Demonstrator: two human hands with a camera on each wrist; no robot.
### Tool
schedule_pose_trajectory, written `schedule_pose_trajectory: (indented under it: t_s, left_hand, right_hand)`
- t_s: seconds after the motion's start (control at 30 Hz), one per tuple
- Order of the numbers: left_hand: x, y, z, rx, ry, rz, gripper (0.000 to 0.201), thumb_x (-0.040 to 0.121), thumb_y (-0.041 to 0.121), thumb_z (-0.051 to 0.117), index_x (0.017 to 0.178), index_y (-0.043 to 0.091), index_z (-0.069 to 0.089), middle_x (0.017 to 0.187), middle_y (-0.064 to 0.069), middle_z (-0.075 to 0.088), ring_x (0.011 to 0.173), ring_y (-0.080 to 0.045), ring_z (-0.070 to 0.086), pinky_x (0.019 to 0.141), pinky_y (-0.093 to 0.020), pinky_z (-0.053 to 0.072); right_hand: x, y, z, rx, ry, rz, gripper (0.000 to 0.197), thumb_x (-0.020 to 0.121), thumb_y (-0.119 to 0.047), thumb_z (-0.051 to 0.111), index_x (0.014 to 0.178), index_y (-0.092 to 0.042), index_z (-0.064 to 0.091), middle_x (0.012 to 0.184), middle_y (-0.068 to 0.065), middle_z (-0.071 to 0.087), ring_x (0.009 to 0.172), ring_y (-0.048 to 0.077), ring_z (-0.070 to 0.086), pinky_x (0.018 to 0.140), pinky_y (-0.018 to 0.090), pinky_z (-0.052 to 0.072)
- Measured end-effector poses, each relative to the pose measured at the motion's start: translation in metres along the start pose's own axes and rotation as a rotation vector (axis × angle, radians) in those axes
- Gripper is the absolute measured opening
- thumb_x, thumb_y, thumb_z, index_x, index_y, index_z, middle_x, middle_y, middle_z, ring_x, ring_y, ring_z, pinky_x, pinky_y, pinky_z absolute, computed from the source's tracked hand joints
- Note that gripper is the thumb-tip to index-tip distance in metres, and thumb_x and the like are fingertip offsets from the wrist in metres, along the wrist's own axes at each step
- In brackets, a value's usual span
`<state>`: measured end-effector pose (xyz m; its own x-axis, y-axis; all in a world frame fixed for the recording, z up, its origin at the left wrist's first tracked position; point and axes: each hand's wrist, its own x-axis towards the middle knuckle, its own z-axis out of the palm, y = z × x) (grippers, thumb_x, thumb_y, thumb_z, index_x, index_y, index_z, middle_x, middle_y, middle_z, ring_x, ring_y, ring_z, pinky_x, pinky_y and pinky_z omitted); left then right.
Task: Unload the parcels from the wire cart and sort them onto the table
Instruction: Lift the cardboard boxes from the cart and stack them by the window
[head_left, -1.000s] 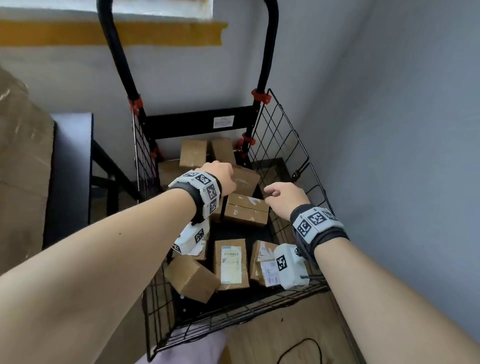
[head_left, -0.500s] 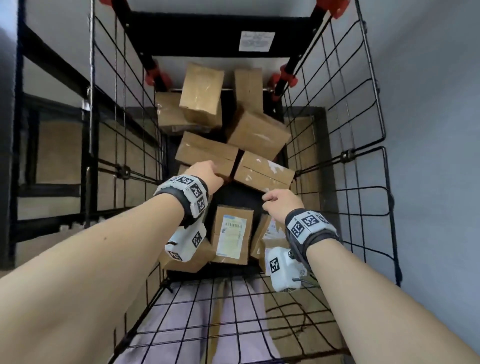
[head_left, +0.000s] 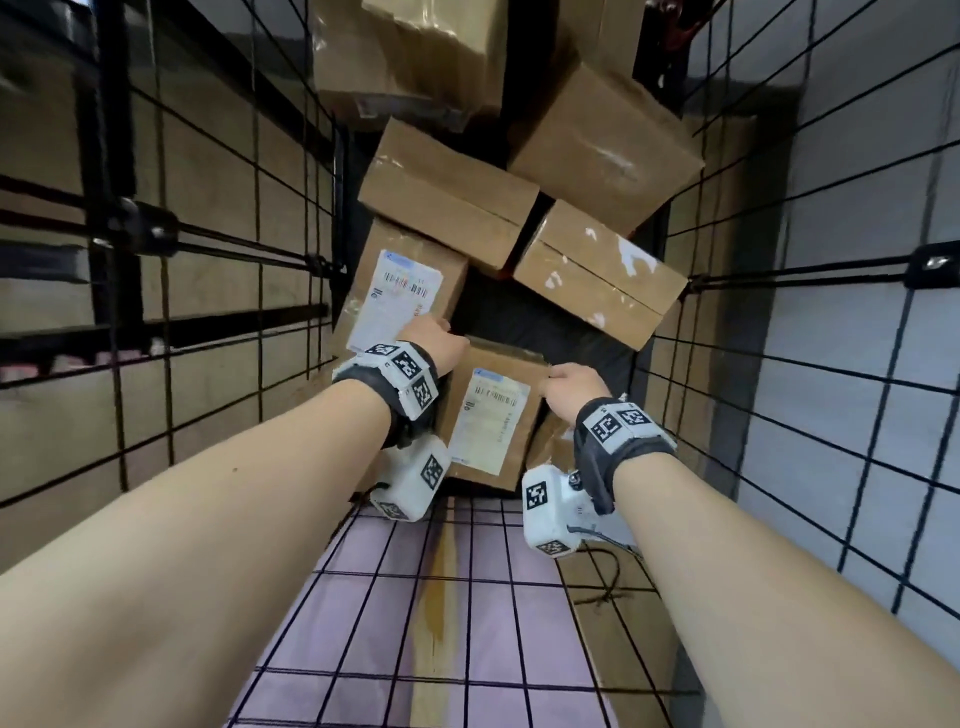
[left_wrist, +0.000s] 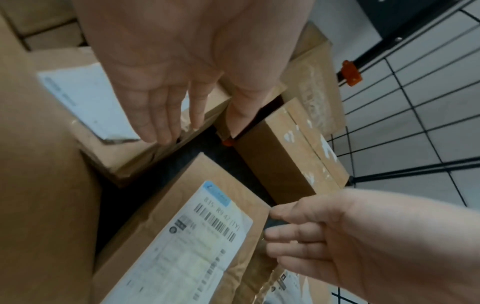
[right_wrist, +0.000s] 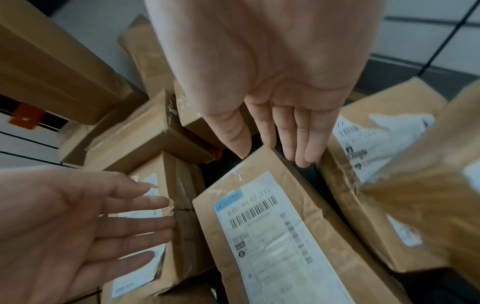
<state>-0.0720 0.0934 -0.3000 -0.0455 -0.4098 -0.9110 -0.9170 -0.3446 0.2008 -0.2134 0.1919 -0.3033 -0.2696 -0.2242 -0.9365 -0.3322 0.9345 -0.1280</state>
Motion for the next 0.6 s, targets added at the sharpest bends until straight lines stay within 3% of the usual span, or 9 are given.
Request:
schedule_pose_trajectory:
  t_s: [0.13, 0.2, 0.23, 0.3, 0.37, 0.47, 0.6]
  left_hand:
    - [0.012, -0.012, 0.012, -0.035, -0.058, -0.038, 0.051, 0.095, 0.022, 0.051, 0.143, 0.009, 0.037, 0.145, -0.011, 0.042, 0.133, -0.028, 0.040, 0.105, -0.029, 0.033]
    - [0.016, -0.012, 0.018, -0.042, -0.084, -0.041, 0.052, 0.095, 0.020, 0.050, 0.144, 0.009, 0.036, 0.147, -0.011, 0.039, 0.135, -0.028, 0.038, 0.107, -0.029, 0.031]
    - [0.018, -0.011, 0.021, -0.045, -0.102, -0.046, 0.050, 0.096, 0.018, 0.049, 0.143, 0.008, 0.037, 0.147, -0.012, 0.040, 0.134, -0.030, 0.038, 0.107, -0.030, 0.031]
    - [0.021, -0.007, 0.025, -0.090, -0.142, -0.055, 0.046, 0.096, 0.016, 0.047, 0.140, 0.004, 0.039, 0.142, -0.016, 0.044, 0.129, -0.034, 0.044, 0.107, -0.035, 0.036]
    - [0.025, -0.002, 0.028, -0.133, -0.162, -0.069, 0.048, 0.096, 0.017, 0.046, 0.142, 0.006, 0.037, 0.138, -0.017, 0.046, 0.125, -0.034, 0.046, 0.106, -0.041, 0.038]
    - [0.032, -0.001, 0.028, -0.175, -0.161, -0.139, 0.054, 0.095, 0.015, 0.045, 0.146, 0.009, 0.029, 0.147, -0.017, 0.036, 0.133, -0.034, 0.038, 0.109, -0.043, 0.035]
    - [0.036, -0.003, 0.032, -0.177, -0.163, -0.203, 0.046, 0.093, 0.008, 0.047, 0.138, 0.001, 0.041, 0.138, -0.020, 0.045, 0.125, -0.036, 0.045, 0.106, -0.043, 0.039]
  right_hand:
    - [0.018, 0.002, 0.016, 0.133, -0.021, 0.078, 0.052, 0.090, -0.018, 0.050, 0.140, -0.009, 0.042, 0.131, 0.014, 0.055, 0.108, 0.028, 0.054, 0.084, 0.033, 0.042]
    - [0.032, 0.006, 0.023, 0.181, -0.035, 0.111, 0.056, 0.083, -0.020, 0.052, 0.138, -0.012, 0.044, 0.124, 0.013, 0.057, 0.100, 0.027, 0.055, 0.078, 0.033, 0.040]
    - [0.041, 0.009, 0.027, 0.200, -0.040, 0.122, 0.060, 0.076, -0.023, 0.053, 0.135, -0.012, 0.047, 0.122, 0.011, 0.057, 0.100, 0.027, 0.054, 0.079, 0.033, 0.043]
    - [0.051, 0.012, 0.031, 0.247, -0.055, 0.159, 0.072, 0.067, -0.024, 0.053, 0.138, -0.016, 0.043, 0.133, 0.012, 0.051, 0.114, 0.030, 0.052, 0.095, 0.039, 0.047]
    - [0.055, 0.012, 0.032, 0.293, -0.093, 0.191, 0.079, 0.070, -0.015, 0.056, 0.145, -0.020, 0.032, 0.141, 0.011, 0.044, 0.126, 0.031, 0.045, 0.104, 0.044, 0.043]
    - [0.044, 0.004, 0.028, 0.364, -0.126, 0.211, 0.087, 0.067, -0.008, 0.058, 0.147, -0.021, 0.027, 0.142, 0.010, 0.043, 0.125, 0.031, 0.045, 0.103, 0.046, 0.043]
    - [0.044, 0.009, 0.024, 0.539, -0.091, 0.237, 0.080, 0.080, 0.006, 0.051, 0.148, -0.027, 0.025, 0.147, 0.007, 0.036, 0.125, 0.029, 0.044, 0.088, 0.036, 0.050]
